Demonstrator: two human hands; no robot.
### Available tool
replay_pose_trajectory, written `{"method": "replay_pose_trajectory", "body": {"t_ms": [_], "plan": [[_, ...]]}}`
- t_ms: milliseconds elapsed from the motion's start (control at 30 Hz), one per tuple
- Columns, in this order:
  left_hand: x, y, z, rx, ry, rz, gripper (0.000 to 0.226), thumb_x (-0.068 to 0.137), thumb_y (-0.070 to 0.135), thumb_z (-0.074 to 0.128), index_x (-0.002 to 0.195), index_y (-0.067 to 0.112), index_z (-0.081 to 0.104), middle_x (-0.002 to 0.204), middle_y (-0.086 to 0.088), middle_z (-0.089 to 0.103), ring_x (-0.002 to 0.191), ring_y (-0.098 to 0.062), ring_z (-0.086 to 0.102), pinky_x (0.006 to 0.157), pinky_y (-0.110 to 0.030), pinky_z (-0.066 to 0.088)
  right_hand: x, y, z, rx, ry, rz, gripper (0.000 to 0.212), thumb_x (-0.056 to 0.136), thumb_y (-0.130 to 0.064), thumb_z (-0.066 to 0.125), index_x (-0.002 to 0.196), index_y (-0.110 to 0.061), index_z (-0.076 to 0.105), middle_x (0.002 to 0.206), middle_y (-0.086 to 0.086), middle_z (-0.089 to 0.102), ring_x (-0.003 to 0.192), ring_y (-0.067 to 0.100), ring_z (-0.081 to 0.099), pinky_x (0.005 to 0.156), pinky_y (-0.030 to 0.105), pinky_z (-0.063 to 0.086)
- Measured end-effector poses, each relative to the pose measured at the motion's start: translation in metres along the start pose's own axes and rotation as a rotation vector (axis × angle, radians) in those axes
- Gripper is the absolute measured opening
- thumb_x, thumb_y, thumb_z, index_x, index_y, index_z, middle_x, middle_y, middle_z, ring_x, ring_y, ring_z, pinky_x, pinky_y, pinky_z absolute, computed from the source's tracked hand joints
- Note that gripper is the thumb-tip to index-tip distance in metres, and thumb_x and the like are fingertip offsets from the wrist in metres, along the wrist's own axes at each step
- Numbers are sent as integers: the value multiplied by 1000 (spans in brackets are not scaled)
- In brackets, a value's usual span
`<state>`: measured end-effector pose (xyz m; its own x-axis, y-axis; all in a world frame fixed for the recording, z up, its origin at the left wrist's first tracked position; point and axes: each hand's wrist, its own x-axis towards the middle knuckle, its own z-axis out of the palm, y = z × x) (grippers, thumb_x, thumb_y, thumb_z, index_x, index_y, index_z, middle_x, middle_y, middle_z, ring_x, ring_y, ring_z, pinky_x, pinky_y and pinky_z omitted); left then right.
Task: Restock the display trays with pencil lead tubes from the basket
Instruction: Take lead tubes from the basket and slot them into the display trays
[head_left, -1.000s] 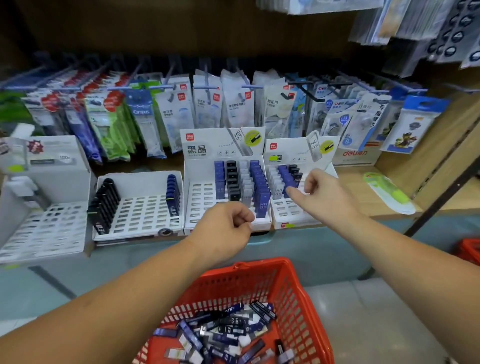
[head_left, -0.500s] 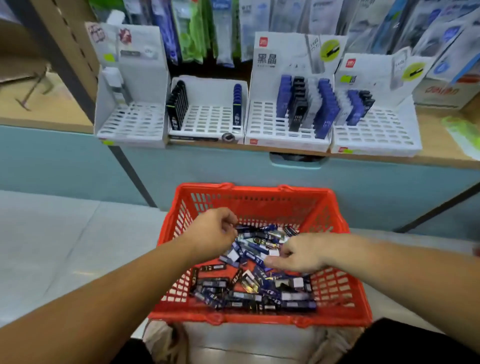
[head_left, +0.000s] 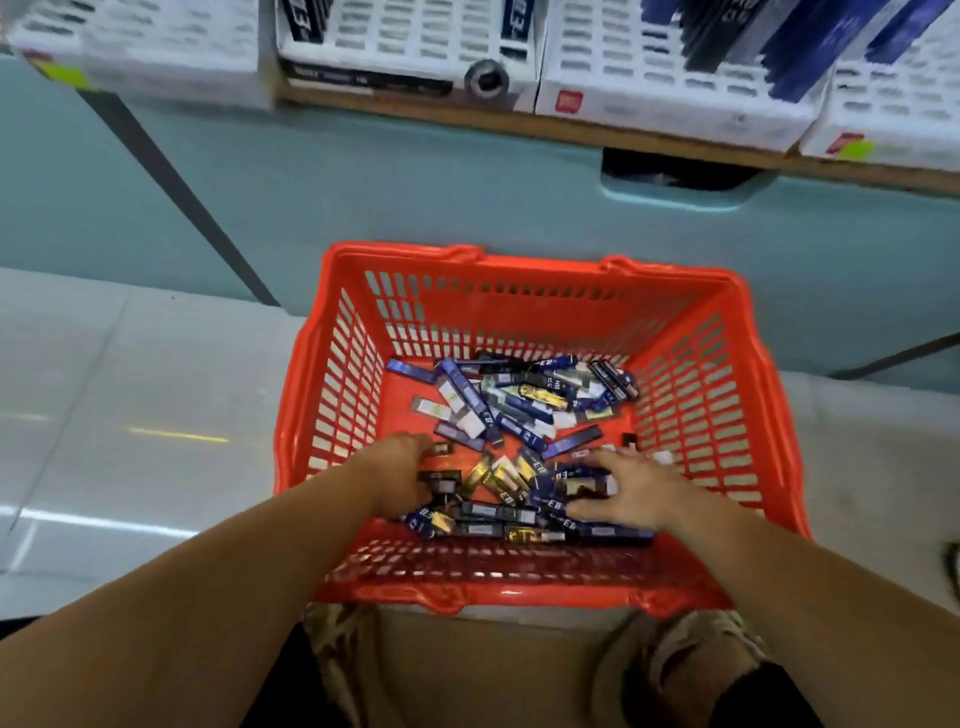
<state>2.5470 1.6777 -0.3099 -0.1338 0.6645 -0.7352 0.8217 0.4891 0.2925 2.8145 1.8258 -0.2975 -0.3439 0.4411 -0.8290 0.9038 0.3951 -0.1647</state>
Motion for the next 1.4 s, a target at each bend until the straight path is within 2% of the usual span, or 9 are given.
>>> {"method": "replay_pose_trajectory", "body": {"t_ms": [133,267,433,567,667,867,1033,1267,1400], "plan": [[22,-9,20,262,-78,64,109,77,42,84,162,34,16,155,-2,30,139,-28,35,115,-45,40,29,15,6,-298,18,-34,116,67,-74,78,159,-33,20,154,0,27,144,25,24,112,45,36],[34,-9,23,497,-44,122,123,73,46,87,160,43,-1,156,-5,22,138,-31,31,114,-50,38,46,15,6,-444,65,-110,132,57,-64,90,157,-33,11,148,-1,23,141,25,25,103,46,42],[42,-13,27,559,26,117,124,72,60,84,159,41,-1,156,-8,20,138,-31,32,113,-48,40,50,20,4,-405,116,-147,122,57,-69,87,153,-35,20,142,-2,25,136,24,31,95,44,49],[49,-13,28,463,98,94,109,79,59,77,158,31,7,147,-7,32,129,-29,40,103,-45,50,48,22,2,-236,206,-126,88,80,-63,75,150,-29,34,147,-2,33,138,24,39,98,44,50],[52,-14,26,356,146,38,99,83,55,75,156,21,17,145,-8,39,129,-29,41,106,-46,48,45,18,1,-158,301,-124,71,92,-56,65,151,-28,36,149,-3,39,134,22,46,95,41,50],[58,-8,30,268,203,-41,87,81,62,72,145,16,34,135,-9,45,124,-29,44,103,-44,48,41,5,-1,-325,196,-159,125,61,-79,78,159,-30,18,159,-4,27,149,20,26,114,45,38],[60,1,31,117,232,-140,82,82,64,71,137,15,35,130,-12,49,123,-30,47,102,-45,49,55,-4,5,-497,215,-196,137,58,-80,79,162,-26,7,155,2,25,146,24,24,120,43,29],[69,10,33,28,148,-187,101,71,50,86,145,21,24,129,-10,46,123,-31,47,108,-44,47,63,1,1,-195,395,-83,81,87,-65,63,150,-21,35,143,1,43,137,23,41,106,41,45],[66,6,28,-346,141,-209,93,71,47,90,143,28,34,123,-1,49,109,-24,58,94,-37,56,68,-2,2,-118,591,-138,71,87,-65,63,141,-21,48,132,0,46,129,23,46,101,41,48]]}}
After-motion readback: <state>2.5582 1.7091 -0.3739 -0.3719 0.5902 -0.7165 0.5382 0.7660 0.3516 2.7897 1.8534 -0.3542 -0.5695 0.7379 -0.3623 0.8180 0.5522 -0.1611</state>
